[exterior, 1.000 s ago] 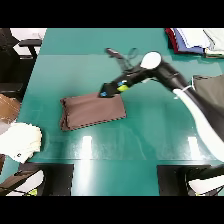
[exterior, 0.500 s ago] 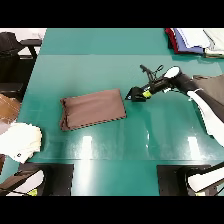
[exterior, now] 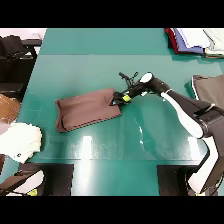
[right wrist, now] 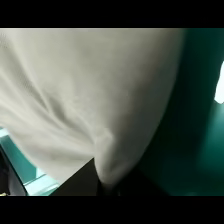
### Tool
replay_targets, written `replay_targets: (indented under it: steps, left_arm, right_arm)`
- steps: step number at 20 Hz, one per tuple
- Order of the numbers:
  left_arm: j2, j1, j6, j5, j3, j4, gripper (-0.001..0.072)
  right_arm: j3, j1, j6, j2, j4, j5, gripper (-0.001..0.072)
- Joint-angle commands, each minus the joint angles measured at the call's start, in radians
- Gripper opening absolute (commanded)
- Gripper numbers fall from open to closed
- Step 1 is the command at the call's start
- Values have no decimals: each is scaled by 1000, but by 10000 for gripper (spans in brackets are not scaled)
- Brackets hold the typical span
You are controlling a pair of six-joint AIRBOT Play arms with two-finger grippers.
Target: Fold the shirts.
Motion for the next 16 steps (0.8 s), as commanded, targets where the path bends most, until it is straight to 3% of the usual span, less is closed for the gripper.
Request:
replay_targets:
  steps: [1,5,9,13,16]
  left_arm:
    - [0,-84,10,7,-1,-19,25]
    - [-5,-262,9,47,-1,-19,25]
    - [-6,-390,10,107,-1,-18,25]
    - [-6,-431,9,164,-1,-18,25]
    - [-6,-431,8,188,-1,-18,25]
  right_arm:
    - [109,13,0,-29,25,-36,17]
    - [207,-124,38,31,-3,-36,17]
    - [213,-344,138,172,-250,3,17]
    - [213,-607,215,311,-444,58,17]
    - [213,-801,224,377,-479,67,17]
